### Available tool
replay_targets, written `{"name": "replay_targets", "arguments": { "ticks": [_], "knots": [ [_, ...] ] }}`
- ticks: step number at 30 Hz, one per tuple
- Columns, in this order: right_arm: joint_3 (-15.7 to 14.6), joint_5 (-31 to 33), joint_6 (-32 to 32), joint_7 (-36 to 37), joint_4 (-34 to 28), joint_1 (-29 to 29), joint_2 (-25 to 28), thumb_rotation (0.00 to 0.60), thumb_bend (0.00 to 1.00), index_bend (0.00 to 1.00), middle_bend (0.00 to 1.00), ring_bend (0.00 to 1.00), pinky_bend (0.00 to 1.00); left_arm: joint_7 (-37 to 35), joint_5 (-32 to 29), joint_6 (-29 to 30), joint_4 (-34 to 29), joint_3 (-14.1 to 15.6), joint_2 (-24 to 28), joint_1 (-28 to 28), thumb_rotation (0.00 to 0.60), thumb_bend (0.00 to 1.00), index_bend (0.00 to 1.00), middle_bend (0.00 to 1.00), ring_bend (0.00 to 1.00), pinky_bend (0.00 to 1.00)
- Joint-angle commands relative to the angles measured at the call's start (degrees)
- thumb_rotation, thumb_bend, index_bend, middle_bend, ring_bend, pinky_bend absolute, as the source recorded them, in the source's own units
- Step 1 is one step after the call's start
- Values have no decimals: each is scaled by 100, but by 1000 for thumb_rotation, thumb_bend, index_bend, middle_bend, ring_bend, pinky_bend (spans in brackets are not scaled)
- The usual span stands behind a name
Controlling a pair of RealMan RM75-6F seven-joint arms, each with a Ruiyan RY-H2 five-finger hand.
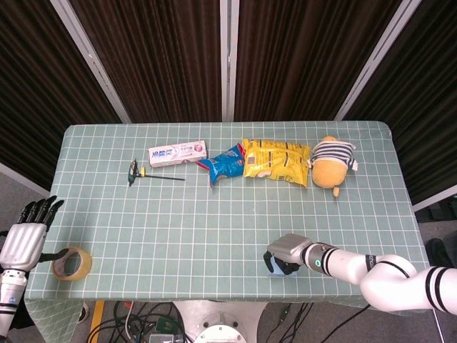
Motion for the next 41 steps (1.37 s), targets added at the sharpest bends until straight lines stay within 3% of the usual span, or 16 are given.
{"name": "replay_targets", "arguments": {
  "ticks": [1, 5, 8, 10, 12, 15, 18, 21, 23, 25, 26, 27, 29, 33, 41],
  "knots": [
    [1, 3, 113, 23, -37, -19, 1, 600, 1000, 424, 1000, 908, 839, -7, 7, 6, 4, 1, 0, 2, 600, 0, 65, 0, 0, 15],
    [100, -32, 306, 71, -150, -105, 132, 600, 1000, 415, 1000, 908, 839, -19, 15, 27, 2, -2, 7, 10, 600, 0, 65, 0, 0, 15],
    [172, -199, 931, 29, -331, -471, 286, 600, 1000, 412, 1000, 908, 839, -24, 33, 58, -9, -7, 13, 17, 600, 0, 65, 0, 0, 15],
    [45, -485, 2098, -430, -460, -1017, 298, 600, 1000, 408, 1000, 908, 839, -28, 57, 87, -14, -4, 13, 26, 600, 0, 65, 0, 0, 16],
    [-141, -710, 3637, -1348, -502, -1698, 153, 600, 1000, 404, 1000, 908, 839, -22, 74, 111, -25, 4, 10, 38, 600, 0, 65, 0, 0, 16],
    [-329, -862, 5459, -2422, -530, -2665, -178, 600, 1000, 409, 1000, 907, 839, -5, 75, 123, -55, 21, 1, 59, 600, 0, 65, 0, 0, 16],
    [-502, -991, 6551, -2733, -367, -3473, -284, 600, 1000, 421, 1000, 905, 839, 44, 79, 129, -126, 38, 5, 73, 600, 0, 65, 0, 0, 16],
    [-624, -1176, 7310, -2559, 11, -4173, -284, 600, 990, 427, 980, 863, 815, 135, 103, 134, -212, 64, 16, 81, 600, 0, 65, 0, 0, 15],
    [-681, -1289, 7644, -2365, 337, -4548, -327, 600, 841, 407, 877, 753, 733, 185, 119, 134, -261, 82, 9, 86, 600, 0, 65, 0, 0, 15],
    [-773, -1251, 7774, -2262, 684, -4893, -376, 600, 535, 272, 635, 513, 554, 226, 143, 143, -301, 103, -17, 96, 600, 0, 65, 0, 0, 15],
    [-782, -1163, 7795, -2278, 818, -5015, -419, 600, 310, 130, 370, 274, 364, 233, 159, 154, -311, 113, -35, 103, 600, 0, 65, 0, 0, 15],
    [-705, -1075, 7943, -2280, 1037, -5183, -548, 600, 158, 40, 174, 115, 195, 234, 186, 183, -312, 124, -67, 118, 600, 0, 65, 0, 0, 16],
    [-540, -1148, 8285, -2089, 1501, -5449, -868, 600, 23, 0, 4, 0, 24, 210, 232, 249, -282, 132, -128, 145, 600, 0, 65, 0, 0, 16],
    [-302, -1224, 8568, -1527, 2235, -5891, -1342, 600, 0, 0, 0, 0, 0, 258, 285, 370, -206, 118, -209, 183, 600, 0, 65, 0, 0, 16],
    [-117, -1491, 8339, -1082, 2506, -6126, -1388, 600, 0, 0, 0, 0, 0, 341, 344, 628, -125, 10, -377, 225, 600, 0, 65, 0, 0, 15]
  ]
}}
